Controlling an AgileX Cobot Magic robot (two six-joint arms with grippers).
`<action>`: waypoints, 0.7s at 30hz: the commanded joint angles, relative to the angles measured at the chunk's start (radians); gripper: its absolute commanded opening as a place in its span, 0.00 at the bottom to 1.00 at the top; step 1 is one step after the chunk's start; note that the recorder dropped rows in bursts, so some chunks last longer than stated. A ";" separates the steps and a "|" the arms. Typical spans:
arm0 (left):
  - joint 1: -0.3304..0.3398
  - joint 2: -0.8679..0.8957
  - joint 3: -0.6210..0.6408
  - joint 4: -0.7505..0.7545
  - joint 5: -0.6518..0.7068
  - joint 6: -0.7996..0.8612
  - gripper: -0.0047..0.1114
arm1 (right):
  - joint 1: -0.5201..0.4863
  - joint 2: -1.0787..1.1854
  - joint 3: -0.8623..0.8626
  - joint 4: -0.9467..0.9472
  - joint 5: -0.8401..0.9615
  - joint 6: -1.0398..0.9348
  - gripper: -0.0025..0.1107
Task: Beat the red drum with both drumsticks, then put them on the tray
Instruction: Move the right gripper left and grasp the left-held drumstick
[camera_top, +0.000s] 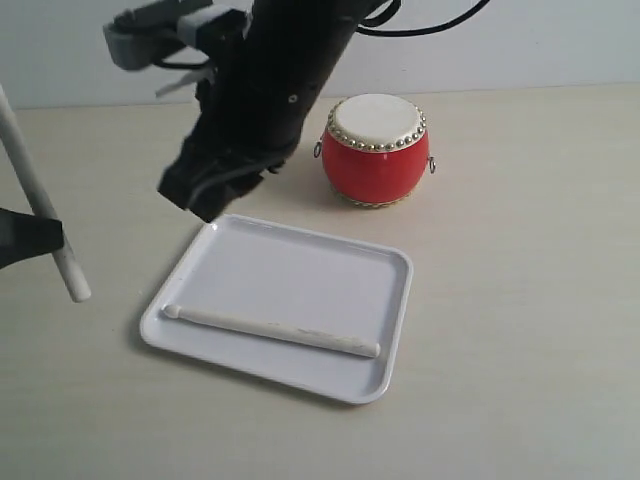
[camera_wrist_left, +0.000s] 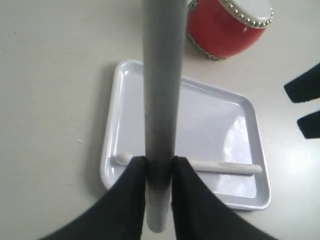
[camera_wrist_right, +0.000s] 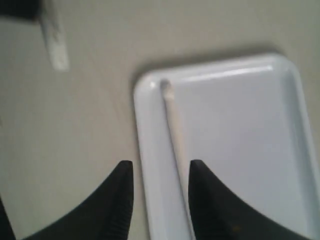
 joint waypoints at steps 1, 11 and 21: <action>-0.005 -0.006 0.036 -0.158 0.069 0.134 0.04 | 0.001 -0.046 0.031 0.226 -0.158 -0.053 0.35; -0.002 -0.006 0.108 -0.424 0.149 0.373 0.04 | 0.001 -0.083 0.125 0.543 -0.255 -0.239 0.35; -0.002 -0.006 0.108 -0.482 0.175 0.425 0.04 | 0.001 -0.007 0.125 0.669 -0.237 -0.322 0.46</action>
